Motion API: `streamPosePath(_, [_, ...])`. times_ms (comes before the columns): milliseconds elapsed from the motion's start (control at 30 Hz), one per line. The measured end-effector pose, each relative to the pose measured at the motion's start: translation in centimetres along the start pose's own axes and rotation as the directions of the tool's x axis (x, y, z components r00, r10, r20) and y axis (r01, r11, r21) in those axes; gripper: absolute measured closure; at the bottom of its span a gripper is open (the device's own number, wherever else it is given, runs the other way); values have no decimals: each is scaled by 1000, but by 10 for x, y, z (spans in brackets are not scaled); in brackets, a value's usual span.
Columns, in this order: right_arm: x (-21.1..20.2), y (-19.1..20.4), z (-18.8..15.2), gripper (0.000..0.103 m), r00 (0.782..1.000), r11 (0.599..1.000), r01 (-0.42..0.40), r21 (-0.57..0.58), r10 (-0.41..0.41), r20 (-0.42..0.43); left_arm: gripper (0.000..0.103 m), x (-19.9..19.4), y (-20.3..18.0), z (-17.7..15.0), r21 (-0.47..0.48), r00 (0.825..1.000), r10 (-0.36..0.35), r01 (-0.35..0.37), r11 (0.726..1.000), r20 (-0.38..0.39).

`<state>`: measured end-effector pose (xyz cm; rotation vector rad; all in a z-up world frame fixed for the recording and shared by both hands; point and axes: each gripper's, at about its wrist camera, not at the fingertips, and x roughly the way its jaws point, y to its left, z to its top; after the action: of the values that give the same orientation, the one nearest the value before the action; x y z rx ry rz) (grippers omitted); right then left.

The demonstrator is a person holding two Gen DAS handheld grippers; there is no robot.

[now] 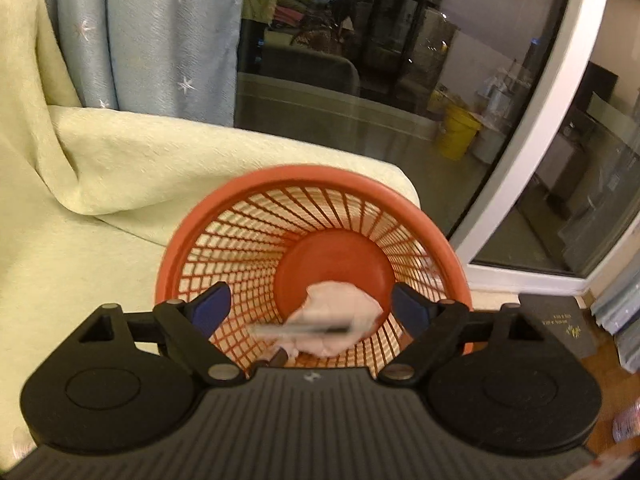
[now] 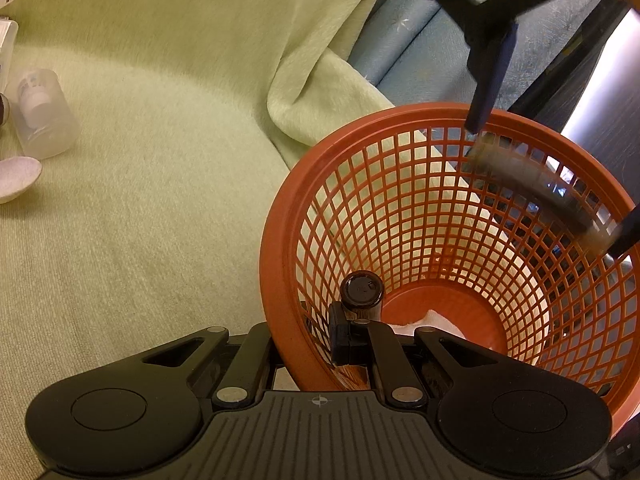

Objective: Organize objects
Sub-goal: 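Carry the black lighter into the basket and open the left gripper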

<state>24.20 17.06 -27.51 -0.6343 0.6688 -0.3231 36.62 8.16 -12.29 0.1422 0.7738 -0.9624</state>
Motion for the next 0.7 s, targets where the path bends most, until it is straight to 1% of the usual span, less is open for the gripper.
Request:
streamPosePath(100, [0, 1, 1, 99, 1000, 1000, -1, 1, 1, -1, 19, -10, 7, -3, -16, 1000, 17, -17, 1000, 19])
streamPosePath(233, [-1, 3, 1, 99, 1000, 1000, -3, 5, 3, -1, 19, -32, 26, -12, -44, 996, 88, -86, 995, 34])
streamPosePath(333, [-1, 5, 2, 99, 1000, 1000, -3, 12, 3, -1, 19, -53, 47, -27, -97, 985, 163, -158, 983, 49])
streamPosePath(433, [-3, 5, 2, 98, 1000, 1000, -3, 12, 3, -1, 19, -79, 70, -48, -168, 966, 254, -242, 956, 55])
streamPosePath(467, [-4, 6, 3, 98, 1000, 1000, -3, 12, 3, -1, 19, -88, 78, -57, -188, 956, 288, -274, 943, 52])
streamPosePath(533, [-4, 7, 3, 98, 1000, 1000, -3, 14, 3, -1, 19, -103, 93, -73, -222, 936, 349, -331, 917, 43])
streamPosePath(600, [-9, 4, 1, 98, 1000, 1000, -3, 18, 3, -1, 19, -117, 111, -92, -267, 922, 387, -367, 891, 27])
streamPosePath(700, [-4, 0, 1, 98, 1000, 1000, -2, 19, 2, -4, 19, -133, 131, -122, -325, 893, 450, -430, 842, -17])
